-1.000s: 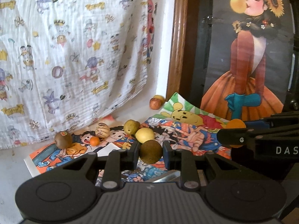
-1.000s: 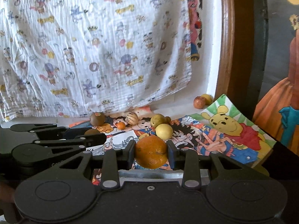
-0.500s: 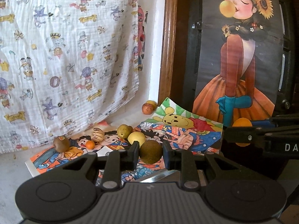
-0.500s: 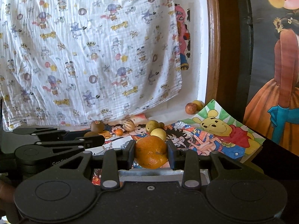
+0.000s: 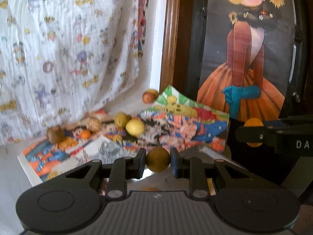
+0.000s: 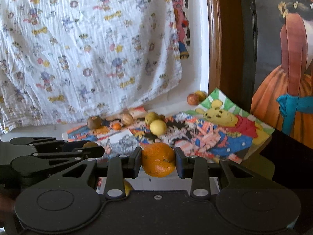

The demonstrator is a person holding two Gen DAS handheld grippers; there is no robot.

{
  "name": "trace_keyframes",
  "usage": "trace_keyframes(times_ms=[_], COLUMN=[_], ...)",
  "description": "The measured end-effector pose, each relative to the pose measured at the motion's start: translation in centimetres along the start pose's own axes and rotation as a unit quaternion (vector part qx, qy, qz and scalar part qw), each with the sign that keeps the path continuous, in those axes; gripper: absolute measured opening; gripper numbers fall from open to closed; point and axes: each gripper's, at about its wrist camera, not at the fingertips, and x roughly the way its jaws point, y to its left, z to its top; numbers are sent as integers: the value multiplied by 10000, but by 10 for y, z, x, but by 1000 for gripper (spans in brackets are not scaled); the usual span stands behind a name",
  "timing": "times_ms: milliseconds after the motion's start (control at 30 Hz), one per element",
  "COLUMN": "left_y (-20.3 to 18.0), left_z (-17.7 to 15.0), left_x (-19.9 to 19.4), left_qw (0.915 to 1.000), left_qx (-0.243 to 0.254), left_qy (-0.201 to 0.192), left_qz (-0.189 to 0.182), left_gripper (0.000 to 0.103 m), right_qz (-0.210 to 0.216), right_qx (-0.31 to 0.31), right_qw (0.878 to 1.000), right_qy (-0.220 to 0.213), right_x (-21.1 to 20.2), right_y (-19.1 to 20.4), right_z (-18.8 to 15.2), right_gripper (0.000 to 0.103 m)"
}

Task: Organize fruits
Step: 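Carry the small fruit with the left tool while the right tool carries the tangerine over the tray, then lower the small olive-brown fruit and the tangerine over the metal tray with both tools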

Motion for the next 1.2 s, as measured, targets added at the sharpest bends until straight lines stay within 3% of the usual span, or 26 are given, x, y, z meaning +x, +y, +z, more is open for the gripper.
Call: trace_keyframes(times_ms=[200,467,767,1200], left_y=[5,9,9,4], left_z=[-41,-73,-81,-90], left_x=[15,26,45,70], left_qw=[9985,9947,9910,9897], left_qx=[-9,-133,-182,-26], left_qy=[542,1020,1327,1429], left_qz=[17,-29,-79,-2], left_gripper=[29,29,29,29], right_qz=[67,166,167,90], right_qx=[59,45,154,183], right_qw=[9987,9926,9882,9857], right_qy=[509,1205,1516,1675], right_x=[22,57,86,111], right_y=[3,14,8,1], right_z=[-35,-82,-94,-101], right_gripper=[37,37,37,37])
